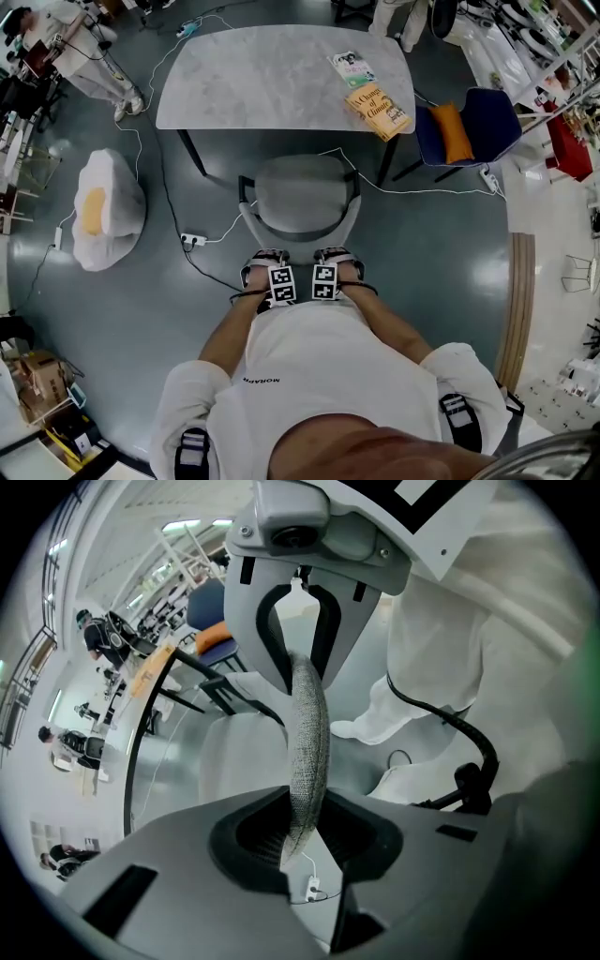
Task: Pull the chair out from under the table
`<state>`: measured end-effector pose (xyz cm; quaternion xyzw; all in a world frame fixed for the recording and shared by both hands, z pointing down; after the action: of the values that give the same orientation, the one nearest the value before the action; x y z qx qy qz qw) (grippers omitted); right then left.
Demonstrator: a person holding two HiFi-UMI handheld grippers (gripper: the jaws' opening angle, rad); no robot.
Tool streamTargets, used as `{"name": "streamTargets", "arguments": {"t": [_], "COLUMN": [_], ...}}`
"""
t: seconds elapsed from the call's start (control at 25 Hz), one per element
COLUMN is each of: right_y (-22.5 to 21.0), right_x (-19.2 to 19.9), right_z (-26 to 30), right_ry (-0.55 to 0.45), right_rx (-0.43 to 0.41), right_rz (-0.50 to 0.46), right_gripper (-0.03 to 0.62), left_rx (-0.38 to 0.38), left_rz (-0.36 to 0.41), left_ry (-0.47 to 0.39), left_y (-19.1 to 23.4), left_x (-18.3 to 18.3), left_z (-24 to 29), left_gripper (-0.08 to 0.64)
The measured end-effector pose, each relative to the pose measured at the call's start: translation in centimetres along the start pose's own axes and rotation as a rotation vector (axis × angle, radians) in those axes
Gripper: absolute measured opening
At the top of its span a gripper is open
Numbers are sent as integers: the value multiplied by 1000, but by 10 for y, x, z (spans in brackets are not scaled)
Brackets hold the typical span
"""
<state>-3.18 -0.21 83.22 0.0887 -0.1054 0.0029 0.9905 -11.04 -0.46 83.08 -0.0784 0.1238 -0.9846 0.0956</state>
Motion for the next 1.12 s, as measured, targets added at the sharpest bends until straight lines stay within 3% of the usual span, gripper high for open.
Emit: {"name": "streamTargets", "arguments": {"t": [0.6,1.12], "right_y": [26,37], "right_x": [-9,-6], "right_z": [-8,4], "right_ry": [-14,25], "right_rx": [-69,-135], "right_rz": [-4,-3], "right_gripper": [87,104], "left_rx": [73,165], "left_rz": [38,12], "left_ry": [-20,-32], "left_y": [-23,-34], "left_x": [0,-3], "left_z": [-11,-18], "left_gripper": [81,89]}}
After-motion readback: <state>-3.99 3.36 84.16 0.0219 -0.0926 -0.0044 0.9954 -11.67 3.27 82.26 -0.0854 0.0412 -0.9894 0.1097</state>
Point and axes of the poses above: the fingertips, and each gripper's own axes: z forward along the fingers, y to its left, x out of its underside, the point moved 3 cm from there along -z, backward along the fingers, and after that the axes turned 9 degrees about z, right-handed, at the moved point
